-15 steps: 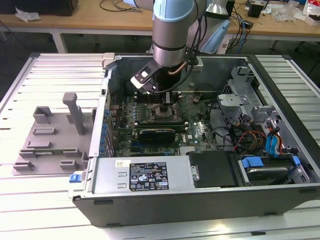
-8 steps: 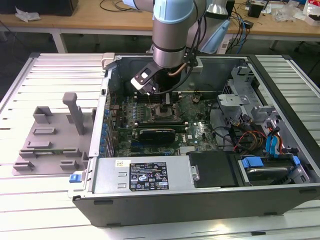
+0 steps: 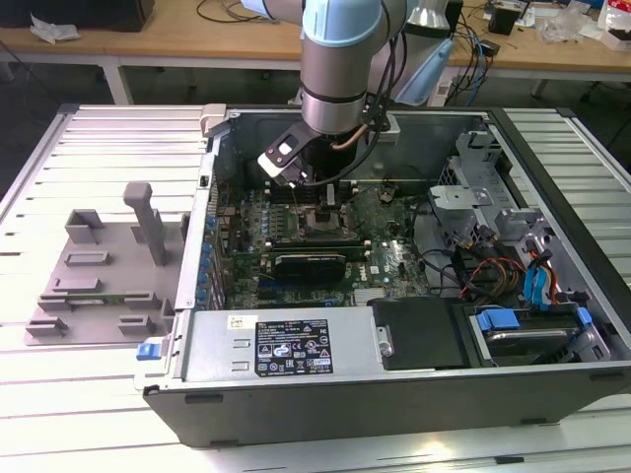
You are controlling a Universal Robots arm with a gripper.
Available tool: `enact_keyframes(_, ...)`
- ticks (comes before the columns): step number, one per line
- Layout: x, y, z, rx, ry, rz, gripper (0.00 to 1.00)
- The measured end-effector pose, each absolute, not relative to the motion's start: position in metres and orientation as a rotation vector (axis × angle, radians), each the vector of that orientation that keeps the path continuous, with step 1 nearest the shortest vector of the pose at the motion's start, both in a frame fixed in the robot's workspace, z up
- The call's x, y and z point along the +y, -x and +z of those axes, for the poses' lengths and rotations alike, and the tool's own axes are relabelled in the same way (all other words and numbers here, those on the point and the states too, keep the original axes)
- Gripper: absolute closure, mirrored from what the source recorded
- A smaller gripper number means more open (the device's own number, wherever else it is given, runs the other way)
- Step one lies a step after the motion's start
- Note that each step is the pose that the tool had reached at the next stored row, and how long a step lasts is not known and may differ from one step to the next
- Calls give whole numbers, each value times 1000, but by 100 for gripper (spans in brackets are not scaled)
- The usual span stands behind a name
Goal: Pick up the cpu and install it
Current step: 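Place the cpu into insertion slot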
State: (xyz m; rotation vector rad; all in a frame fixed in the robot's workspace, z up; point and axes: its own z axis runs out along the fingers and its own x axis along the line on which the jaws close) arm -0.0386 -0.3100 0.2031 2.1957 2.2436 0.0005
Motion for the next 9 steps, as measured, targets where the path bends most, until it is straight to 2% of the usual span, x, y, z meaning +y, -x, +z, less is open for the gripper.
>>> enact_keyframes(6,-310,38,204,2244,-2196,4,89)
enact_keyframes(9,-310,39,215,2244,-2196,3,89)
